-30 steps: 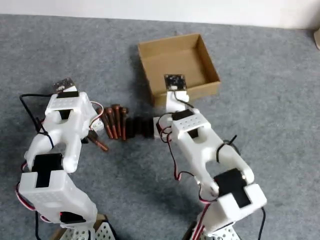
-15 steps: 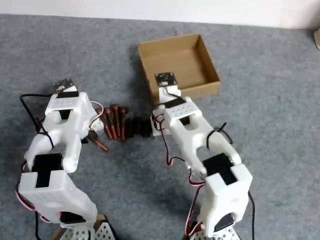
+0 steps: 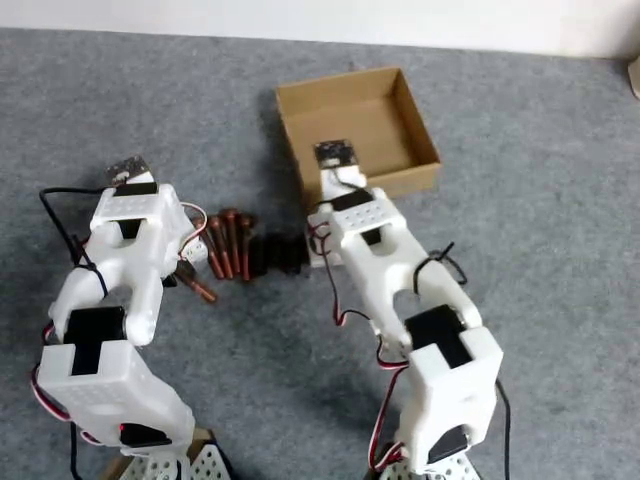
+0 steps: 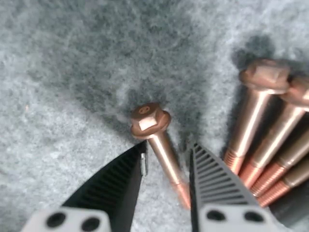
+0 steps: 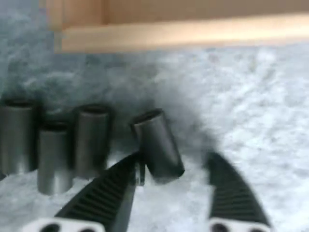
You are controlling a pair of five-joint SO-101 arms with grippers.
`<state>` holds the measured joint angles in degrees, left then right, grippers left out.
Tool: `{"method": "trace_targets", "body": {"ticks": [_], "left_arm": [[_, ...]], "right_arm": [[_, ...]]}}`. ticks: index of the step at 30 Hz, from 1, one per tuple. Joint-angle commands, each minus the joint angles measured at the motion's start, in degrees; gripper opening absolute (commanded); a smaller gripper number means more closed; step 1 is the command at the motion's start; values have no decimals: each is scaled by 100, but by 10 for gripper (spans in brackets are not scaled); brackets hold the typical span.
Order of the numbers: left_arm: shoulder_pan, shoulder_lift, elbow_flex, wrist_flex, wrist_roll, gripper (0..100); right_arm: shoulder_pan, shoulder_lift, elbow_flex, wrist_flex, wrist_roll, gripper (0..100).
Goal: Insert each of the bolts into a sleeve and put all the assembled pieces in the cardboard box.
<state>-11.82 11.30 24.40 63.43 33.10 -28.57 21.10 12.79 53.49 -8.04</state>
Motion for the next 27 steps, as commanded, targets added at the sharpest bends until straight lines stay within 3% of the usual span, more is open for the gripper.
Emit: {"method": "trace_targets", "body": {"ticks": [1,7,13,24,27], "left_arm": [[-31,-22,-40,-141,0,148],[-31,-22,-40,-149,18,148],[-31,-22,-40,-158,18,148],[31,-13,-13,-141,26,142],[75,4,4,-141,26,36]], "right_arm": [[-207,84,-31,22,62,3],[-207,-215,-57,576,62,5],[-171,-2070,734,690,88,5],[-13,-6343,4057,-1262,501,5],[-13,-6914,4488,-1332,510,5]]}}
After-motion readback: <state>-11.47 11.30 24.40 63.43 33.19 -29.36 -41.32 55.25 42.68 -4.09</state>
